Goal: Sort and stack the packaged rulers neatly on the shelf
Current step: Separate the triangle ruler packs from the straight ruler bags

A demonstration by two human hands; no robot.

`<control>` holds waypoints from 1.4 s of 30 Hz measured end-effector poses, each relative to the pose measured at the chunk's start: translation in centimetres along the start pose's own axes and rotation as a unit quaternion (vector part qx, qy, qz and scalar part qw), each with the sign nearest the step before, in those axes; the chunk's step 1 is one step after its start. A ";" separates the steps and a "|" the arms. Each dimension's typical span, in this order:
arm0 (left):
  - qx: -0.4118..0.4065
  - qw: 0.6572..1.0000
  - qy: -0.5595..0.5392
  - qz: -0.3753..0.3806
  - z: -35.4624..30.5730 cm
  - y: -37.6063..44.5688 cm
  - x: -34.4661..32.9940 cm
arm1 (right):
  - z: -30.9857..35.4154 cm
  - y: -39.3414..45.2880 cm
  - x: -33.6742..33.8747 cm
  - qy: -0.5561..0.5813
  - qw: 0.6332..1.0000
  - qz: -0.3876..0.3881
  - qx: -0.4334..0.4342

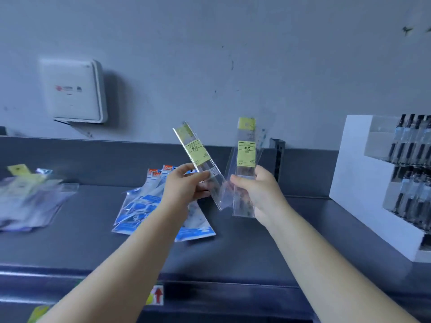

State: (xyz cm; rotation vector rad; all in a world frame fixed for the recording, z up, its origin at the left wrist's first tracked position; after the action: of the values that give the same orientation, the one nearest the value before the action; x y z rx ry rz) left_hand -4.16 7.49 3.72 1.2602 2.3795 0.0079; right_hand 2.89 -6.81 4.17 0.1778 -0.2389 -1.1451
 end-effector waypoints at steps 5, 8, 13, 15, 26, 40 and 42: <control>-0.061 0.996 0.065 -0.021 -5.1 -0.3 8.6 | 1.1 -0.8 -9.0 0.061 0.994 0.081 -0.028; -0.083 0.990 0.108 -0.046 -7.7 0.2 14.5 | 1.9 -1.2 -15.3 0.066 0.991 0.114 -0.026; -0.108 0.967 0.217 -0.076 -11.9 1.4 25.2 | 2.6 -1.6 -25.9 0.054 0.988 0.139 -0.025; -0.112 0.952 0.272 -0.090 -13.3 2.0 29.1 | 2.9 -1.7 -29.5 0.053 0.989 0.139 -0.024; -0.061 0.871 0.471 -0.123 -16.5 6.7 42.7 | 3.8 -1.3 -42.3 0.041 0.990 0.133 -0.015; -0.076 0.966 0.230 -0.091 -14.7 5.9 44.4 | 2.4 0.0 -44.4 0.035 0.996 0.080 -0.001; -0.082 0.956 0.259 -0.115 -14.6 5.8 44.9 | 2.5 0.0 -44.2 0.052 0.995 0.087 0.005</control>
State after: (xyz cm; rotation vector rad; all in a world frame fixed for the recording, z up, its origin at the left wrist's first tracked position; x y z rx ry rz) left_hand -26.97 49.11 1.02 0.9804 2.8817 0.5115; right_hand -15.17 33.61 2.27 0.2203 -0.1638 -0.9593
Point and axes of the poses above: each hand's wrist, its own y-axis towards the middle knuckle, its own x-axis out of the back of the hand, z = x × y, the point moved 5 cm from there along y, towards the middle knuckle, and after that the axes turned 8 degrees about -y, right-handed, at the moved point
